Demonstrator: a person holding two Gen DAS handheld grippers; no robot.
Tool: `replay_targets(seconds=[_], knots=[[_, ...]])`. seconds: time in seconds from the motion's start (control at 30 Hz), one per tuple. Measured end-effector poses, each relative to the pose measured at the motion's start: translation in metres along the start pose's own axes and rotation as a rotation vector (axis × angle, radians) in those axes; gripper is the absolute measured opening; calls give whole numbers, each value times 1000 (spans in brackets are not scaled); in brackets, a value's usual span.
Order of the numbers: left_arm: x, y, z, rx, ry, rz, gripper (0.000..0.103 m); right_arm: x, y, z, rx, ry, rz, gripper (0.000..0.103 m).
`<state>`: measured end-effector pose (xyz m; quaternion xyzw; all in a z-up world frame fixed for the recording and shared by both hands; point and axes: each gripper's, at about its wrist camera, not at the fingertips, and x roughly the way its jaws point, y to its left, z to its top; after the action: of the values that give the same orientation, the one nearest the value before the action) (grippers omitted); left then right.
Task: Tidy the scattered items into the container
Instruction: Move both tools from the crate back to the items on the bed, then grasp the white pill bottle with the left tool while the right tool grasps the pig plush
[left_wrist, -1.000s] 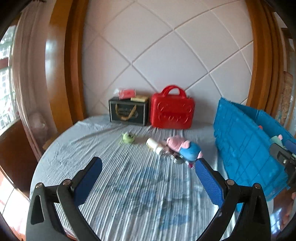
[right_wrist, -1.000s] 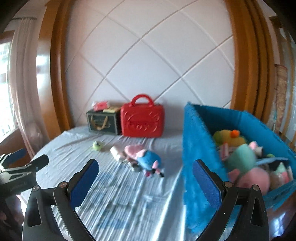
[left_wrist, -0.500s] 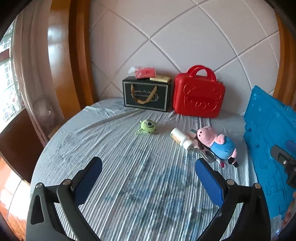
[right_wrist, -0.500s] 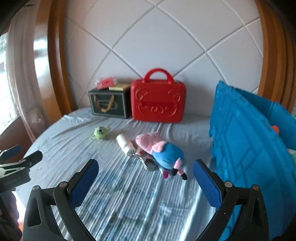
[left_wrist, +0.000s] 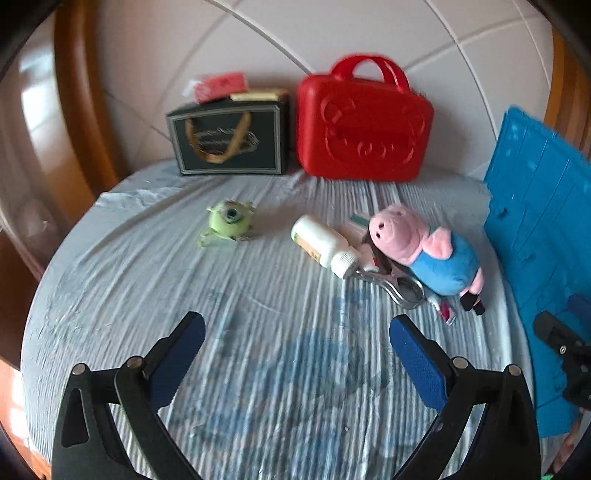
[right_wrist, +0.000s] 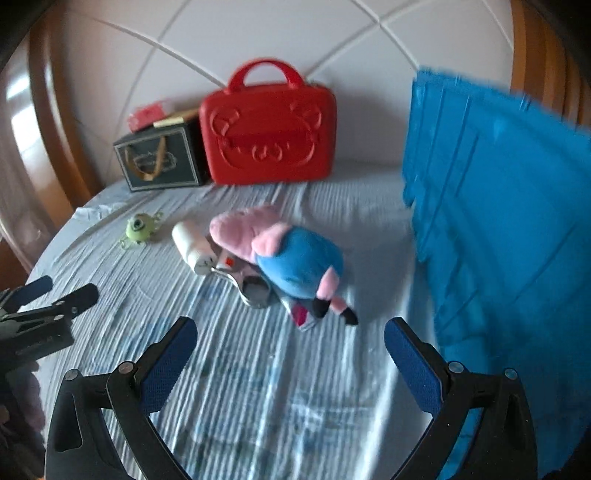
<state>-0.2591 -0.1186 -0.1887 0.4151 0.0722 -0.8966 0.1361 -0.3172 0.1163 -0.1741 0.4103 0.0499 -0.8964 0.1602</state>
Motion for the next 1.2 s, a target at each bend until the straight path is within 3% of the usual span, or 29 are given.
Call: replay_targets(seconds=[0.13, 0.43, 0.67, 0.7, 0.77, 0.87, 0.93, 1.03, 1.13, 1.2], knots=[[34, -12, 6, 15, 36, -8, 93, 33, -6, -3, 18, 50, 1, 103], [105, -44, 36, 15, 80, -9, 92, 99, -23, 13, 21, 109, 15, 103], [172, -60, 55, -5, 100, 52, 92, 142, -36, 24, 22, 131, 60, 103], [181, -60, 56, -6, 109, 59, 91, 149, -35, 25, 12, 132, 67, 103], [200, -58, 54, 0, 144, 80, 73, 158, -34, 28, -8, 125, 66, 103], [209, -46, 43, -5, 191, 86, 51, 171, -28, 29, -38, 125, 71, 103], [201, -34, 36, -11, 185, 85, 46, 181, -24, 30, -43, 130, 65, 103], [189, -22, 31, 11, 190, 114, 45, 187, -19, 30, -3, 138, 81, 103], [179, -11, 28, 24, 200, 112, 45, 182, -9, 30, 7, 156, 158, 103], [173, -11, 30, 30, 195, 108, 45, 179, -2, 30, -29, 150, 142, 103]])
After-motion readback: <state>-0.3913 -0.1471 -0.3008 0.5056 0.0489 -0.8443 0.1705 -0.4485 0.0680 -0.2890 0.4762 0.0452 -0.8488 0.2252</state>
